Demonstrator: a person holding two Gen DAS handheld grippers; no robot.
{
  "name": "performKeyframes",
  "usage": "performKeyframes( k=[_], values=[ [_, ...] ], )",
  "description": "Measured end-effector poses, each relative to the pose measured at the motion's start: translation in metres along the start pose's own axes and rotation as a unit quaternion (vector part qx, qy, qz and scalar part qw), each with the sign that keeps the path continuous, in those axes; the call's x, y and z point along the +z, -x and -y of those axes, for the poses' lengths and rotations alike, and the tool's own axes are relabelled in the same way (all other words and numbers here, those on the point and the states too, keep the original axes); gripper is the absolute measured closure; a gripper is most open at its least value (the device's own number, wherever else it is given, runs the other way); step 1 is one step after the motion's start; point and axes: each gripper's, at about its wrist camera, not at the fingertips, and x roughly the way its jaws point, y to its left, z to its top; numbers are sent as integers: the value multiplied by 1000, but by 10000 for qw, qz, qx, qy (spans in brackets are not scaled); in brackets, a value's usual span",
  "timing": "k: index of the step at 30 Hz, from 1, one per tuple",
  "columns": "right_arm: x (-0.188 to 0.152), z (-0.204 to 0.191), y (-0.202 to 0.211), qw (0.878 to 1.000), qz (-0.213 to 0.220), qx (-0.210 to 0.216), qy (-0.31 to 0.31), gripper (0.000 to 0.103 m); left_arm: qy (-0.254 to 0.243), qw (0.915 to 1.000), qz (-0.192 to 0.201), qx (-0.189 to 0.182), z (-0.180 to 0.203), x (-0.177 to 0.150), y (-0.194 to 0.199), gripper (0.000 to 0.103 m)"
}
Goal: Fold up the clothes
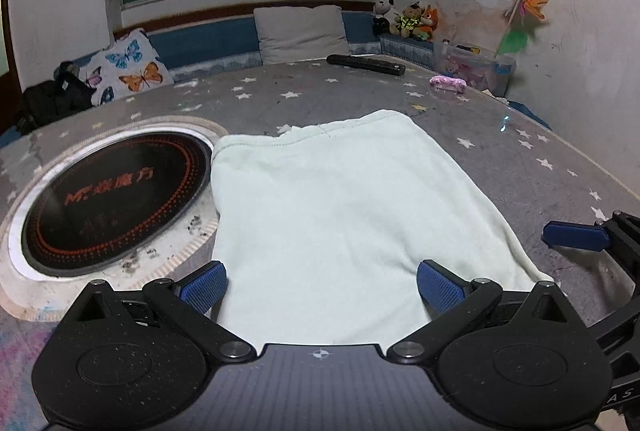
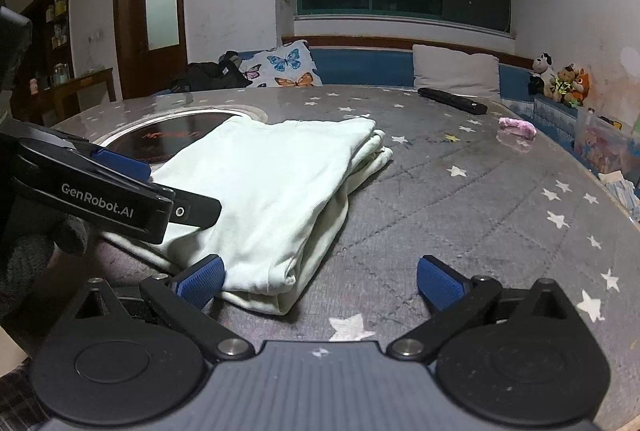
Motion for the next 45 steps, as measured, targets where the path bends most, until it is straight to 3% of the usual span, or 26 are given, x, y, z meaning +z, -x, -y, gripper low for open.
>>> performKeyframes(
  k=[6,12,25,38,45],
  values=[
    [8,6,4,9997,-185,131,76,0,0,10000,2,-42,-2,-3,3,0],
    [27,20,8,9999,29,-106,-59,0,9,10000,24,-59,-3,-5,3,0],
    [68,22,-45,9987,-282,288,324,0,-60,9999,13,-111,-3,-7,4,0],
    [81,49,-70,9986,-514,77,25,0,-224,9996,-27,-145,2,-9,2,0],
    [96,60,-103,9977,-585,-339,-48,3,-242,9996,-32,-170,2,-9,2,0]
  ],
)
